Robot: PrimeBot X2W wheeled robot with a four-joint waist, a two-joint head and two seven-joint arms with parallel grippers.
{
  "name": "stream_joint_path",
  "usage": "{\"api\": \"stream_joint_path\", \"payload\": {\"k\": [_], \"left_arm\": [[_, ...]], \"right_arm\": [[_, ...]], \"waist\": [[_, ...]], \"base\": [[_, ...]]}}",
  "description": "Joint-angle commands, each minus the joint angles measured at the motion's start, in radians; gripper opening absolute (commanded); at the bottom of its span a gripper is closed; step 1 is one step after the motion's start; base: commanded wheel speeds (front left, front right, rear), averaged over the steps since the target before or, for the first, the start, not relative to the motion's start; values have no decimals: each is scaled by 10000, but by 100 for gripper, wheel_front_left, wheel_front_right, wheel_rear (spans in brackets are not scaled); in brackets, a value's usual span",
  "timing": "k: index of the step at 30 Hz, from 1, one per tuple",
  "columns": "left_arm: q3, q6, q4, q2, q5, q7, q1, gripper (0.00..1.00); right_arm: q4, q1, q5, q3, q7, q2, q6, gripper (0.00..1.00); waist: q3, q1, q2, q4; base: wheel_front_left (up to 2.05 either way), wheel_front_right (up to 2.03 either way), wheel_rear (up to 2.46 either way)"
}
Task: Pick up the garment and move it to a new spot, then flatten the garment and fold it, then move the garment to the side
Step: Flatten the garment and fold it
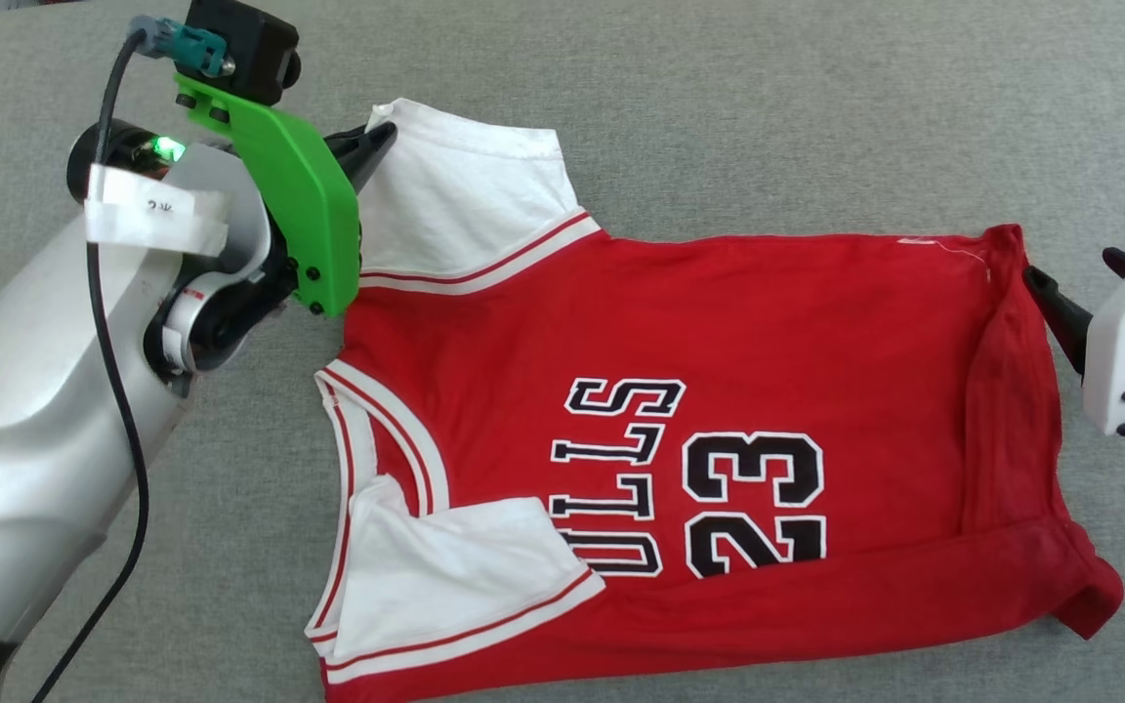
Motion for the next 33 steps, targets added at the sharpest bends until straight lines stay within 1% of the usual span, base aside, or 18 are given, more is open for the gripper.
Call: {"api": "stream_joint_path", "payload": {"k": [1,6,10,16,22,23,24,25,28,33], "left_arm": [[14,186,-386,132,93,-5,260,0],[-6,754,-1953,496,217,152,635,0],[-44,1046,-2748,616,317,185,821,0],[-101,1207,-3370,624,407,174,896,0],[-105,1128,-3319,602,397,47,915,0],[-106,1103,-3271,599,388,12,930,0],[-109,1083,-3223,594,381,-12,942,0],[-111,1064,-3157,583,367,-42,961,0],[-112,1017,-2970,555,324,-165,1055,0],[-53,993,-2629,539,188,-481,1367,0]], "right_arm": [[206,-368,139,39,265,-28,-7,100],[1196,-1413,134,148,1203,-201,-7,100],[1903,-1907,-22,354,1541,-342,-7,100],[2779,-2215,-123,620,1465,-442,-7,100],[3425,-2148,53,1069,1345,-510,-7,100],[3545,-2122,139,1112,1320,-507,-7,88],[3631,-2094,190,1175,1306,-526,-7,40],[3713,-2060,239,1253,1264,-557,-7,0],[3864,-2008,411,1273,929,-564,-7,0],[4057,-2020,700,1029,-108,-535,-7,0]], "waist": [[219,0,0,294],[530,0,0,604],[730,0,0,817],[954,0,0,1053],[1077,0,0,1163],[1076,0,0,1173],[1067,0,0,1179],[1047,0,0,1182],[935,0,0,1176],[568,0,0,1119]], "base": [[0,0,0],[0,0,0],[0,0,0],[0,0,0],[0,0,0],[0,0,0],[0,0,0],[0,0,0],[0,0,0],[0,0,0]]}}
